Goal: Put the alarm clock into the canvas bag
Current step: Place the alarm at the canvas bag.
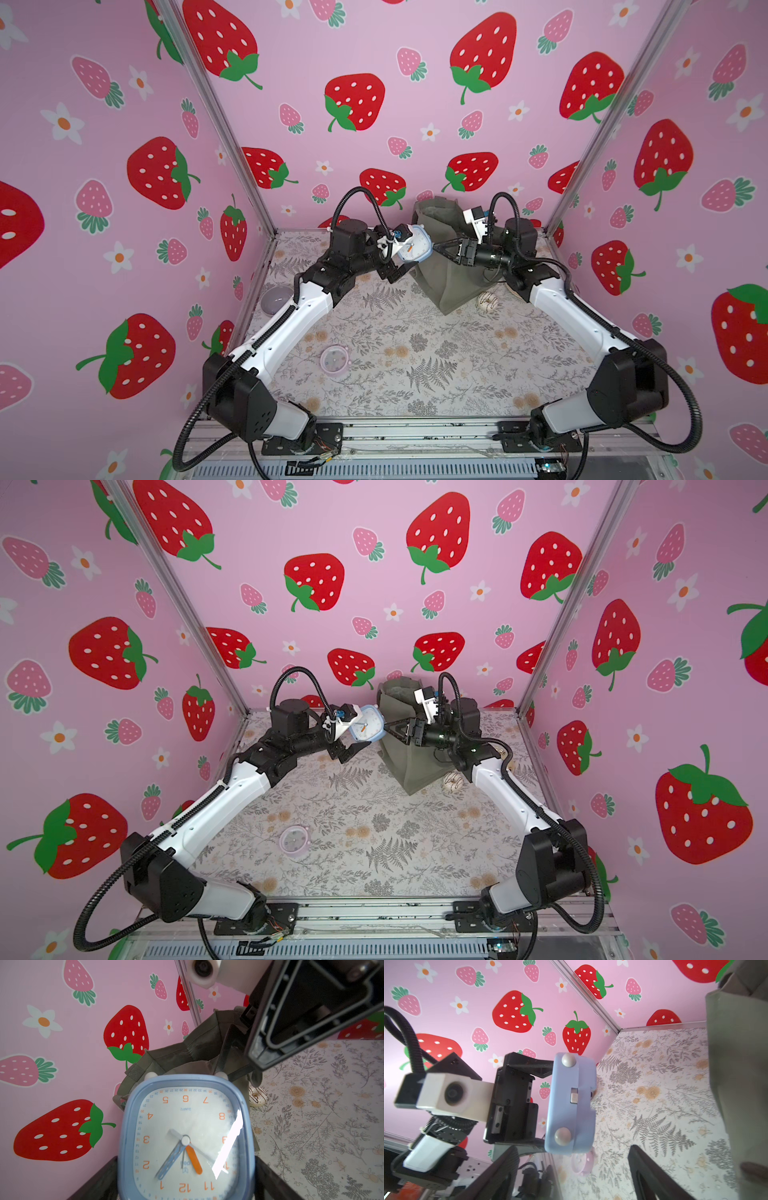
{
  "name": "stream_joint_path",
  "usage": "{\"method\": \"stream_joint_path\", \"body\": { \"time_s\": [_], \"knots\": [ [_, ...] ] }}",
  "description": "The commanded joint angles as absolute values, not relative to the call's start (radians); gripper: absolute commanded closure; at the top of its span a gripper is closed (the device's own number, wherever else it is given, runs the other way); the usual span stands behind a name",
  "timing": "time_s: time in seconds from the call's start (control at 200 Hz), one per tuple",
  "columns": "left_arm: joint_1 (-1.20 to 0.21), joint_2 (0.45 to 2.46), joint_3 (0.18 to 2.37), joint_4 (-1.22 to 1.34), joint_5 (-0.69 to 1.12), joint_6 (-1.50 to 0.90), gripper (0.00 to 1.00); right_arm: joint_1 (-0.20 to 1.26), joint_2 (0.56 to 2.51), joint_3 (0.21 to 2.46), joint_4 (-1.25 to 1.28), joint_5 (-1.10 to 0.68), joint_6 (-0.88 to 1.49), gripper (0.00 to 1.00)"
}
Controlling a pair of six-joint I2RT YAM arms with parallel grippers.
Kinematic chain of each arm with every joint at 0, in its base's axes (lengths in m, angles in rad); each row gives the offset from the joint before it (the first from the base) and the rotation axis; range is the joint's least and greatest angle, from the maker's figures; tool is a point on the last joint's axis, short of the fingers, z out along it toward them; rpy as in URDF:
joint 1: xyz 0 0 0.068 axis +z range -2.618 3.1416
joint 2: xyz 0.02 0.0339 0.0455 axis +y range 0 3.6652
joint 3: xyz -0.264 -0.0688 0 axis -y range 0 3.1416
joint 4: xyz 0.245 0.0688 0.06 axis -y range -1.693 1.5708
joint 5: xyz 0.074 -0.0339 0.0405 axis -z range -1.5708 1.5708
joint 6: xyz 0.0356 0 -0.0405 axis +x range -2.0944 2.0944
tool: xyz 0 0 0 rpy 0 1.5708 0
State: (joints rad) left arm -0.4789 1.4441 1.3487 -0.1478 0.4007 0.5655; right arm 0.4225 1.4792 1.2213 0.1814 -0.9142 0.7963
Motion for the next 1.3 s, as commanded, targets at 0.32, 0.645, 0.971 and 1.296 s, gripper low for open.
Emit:
{"method": "stream_joint_path", "body": {
  "time_s": [0.32, 0.645, 0.971, 1.296],
  "knots": [
    [-0.515, 1.39, 1.318, -0.084, 0.443, 0.595, 0.34, 0.428, 1.486, 1.159, 0.41, -1.021, 0.991, 0.37],
    [-0.52, 1.392, 1.311, -0.043, 0.475, 0.58, 0.34, 0.458, 1.488, 1.151, 0.407, -1.015, 0.996, 0.47],
    [-0.52, 1.399, 1.313, 0.001, 0.491, 0.562, 0.2, 0.466, 1.461, 1.166, 0.329, -0.95, 0.932, 0.64],
    [-0.497, 1.399, 1.296, 0.059, 0.411, 0.407, 0.01, 0.411, 1.402, 1.245, 0.269, -0.861, 0.85, 0.7]
  ]
}}
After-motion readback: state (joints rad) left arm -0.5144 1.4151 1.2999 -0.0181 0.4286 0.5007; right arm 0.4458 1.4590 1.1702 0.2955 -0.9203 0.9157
